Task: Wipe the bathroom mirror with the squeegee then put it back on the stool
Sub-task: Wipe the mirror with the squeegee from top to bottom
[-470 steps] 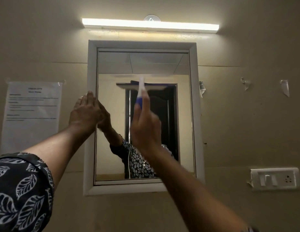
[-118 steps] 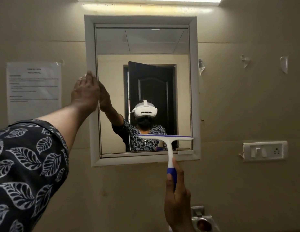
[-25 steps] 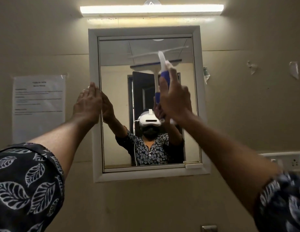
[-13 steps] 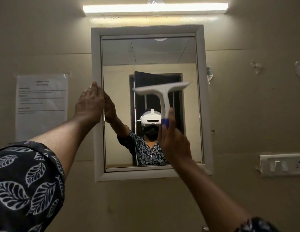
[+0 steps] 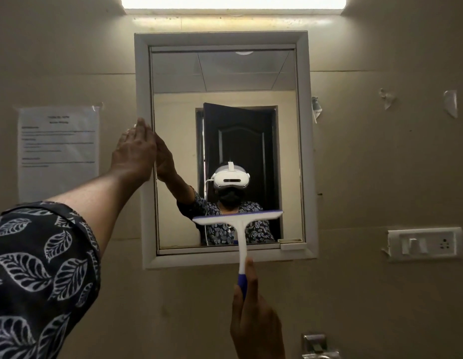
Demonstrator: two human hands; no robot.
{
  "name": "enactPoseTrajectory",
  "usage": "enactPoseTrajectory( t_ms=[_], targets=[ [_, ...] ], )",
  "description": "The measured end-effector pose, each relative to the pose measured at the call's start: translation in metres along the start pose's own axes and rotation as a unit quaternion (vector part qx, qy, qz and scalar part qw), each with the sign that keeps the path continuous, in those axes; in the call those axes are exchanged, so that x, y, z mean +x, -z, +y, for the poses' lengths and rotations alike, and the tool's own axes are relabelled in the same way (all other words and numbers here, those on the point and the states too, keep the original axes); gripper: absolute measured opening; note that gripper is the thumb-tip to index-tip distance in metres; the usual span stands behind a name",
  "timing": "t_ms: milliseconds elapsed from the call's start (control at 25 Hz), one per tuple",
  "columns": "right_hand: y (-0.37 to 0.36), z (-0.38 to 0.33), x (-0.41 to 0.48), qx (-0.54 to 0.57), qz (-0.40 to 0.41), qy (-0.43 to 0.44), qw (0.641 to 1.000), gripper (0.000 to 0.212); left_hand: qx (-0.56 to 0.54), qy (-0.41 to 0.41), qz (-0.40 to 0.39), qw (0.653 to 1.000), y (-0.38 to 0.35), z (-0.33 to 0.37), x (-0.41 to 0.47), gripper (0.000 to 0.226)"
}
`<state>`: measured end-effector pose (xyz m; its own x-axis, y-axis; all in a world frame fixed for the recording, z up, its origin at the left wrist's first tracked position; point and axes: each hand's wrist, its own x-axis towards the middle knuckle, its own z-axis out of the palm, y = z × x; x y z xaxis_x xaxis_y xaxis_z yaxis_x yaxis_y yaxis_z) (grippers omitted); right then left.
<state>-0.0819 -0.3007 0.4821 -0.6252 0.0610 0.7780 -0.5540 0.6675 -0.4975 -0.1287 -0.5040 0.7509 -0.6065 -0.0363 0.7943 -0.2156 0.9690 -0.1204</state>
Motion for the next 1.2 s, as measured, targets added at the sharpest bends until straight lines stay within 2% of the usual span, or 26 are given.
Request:
enactPoseTrajectory(
  t_ms=[40,80,200,240,320,360,400,440,520,680,840,1200],
  targets=[
    [0.002,-0.006,-0.007,0.018,-0.015,0.005,1.0,0.077,-0.01,0.005,0.003,1.0,0.001,0.0,0.0,0.104],
    [0.002,-0.006,-0.02,-0.03,0.009,0.001,1.0,0.08,-0.017,0.005,0.009,1.0,0.0,-0.002,0.001,0.104],
    [0.031,-0.045,0.008,-0.109,-0.044,0.039,0.992,0.1,-0.039,-0.008,0.018,0.999,0.0,0.005,-0.001,0.093],
    [0.042,-0.056,0.027,-0.062,-0.045,0.065,0.995,0.095,-0.052,-0.011,0.025,0.998,-0.001,0.007,0.001,0.079],
    [0.053,-0.078,0.063,0.009,-0.093,0.051,0.994,0.063,-0.093,-0.008,0.058,0.994,0.002,0.005,0.005,0.053],
    [0.065,-0.081,0.072,0.021,-0.052,0.051,0.997,0.055,-0.089,-0.004,0.077,0.993,-0.001,0.002,0.005,0.051],
    [0.078,-0.085,0.082,0.033,-0.007,0.046,0.998,0.05,-0.082,-0.006,0.08,0.993,-0.004,-0.002,0.005,0.055],
    [0.093,-0.088,0.1,0.06,0.044,0.082,0.994,0.046,-0.071,-0.006,0.066,0.995,-0.006,-0.005,0.005,0.065],
    [0.118,-0.103,0.142,0.084,0.079,0.127,0.985,0.04,-0.031,-0.008,0.031,0.999,-0.006,-0.006,0.005,0.091],
    [0.15,-0.118,0.235,-0.019,0.176,0.184,0.967,0.039,0.012,-0.003,0.028,1.0,-0.008,-0.002,0.006,0.098],
    [0.148,-0.112,0.275,-0.056,0.178,0.189,0.964,0.042,0.023,-0.004,0.019,1.0,-0.009,-0.003,0.007,0.098],
    [0.127,-0.124,0.302,-0.018,0.18,0.086,0.98,0.035,0.022,-0.007,0.008,1.0,-0.008,-0.004,0.006,0.1]
  ],
)
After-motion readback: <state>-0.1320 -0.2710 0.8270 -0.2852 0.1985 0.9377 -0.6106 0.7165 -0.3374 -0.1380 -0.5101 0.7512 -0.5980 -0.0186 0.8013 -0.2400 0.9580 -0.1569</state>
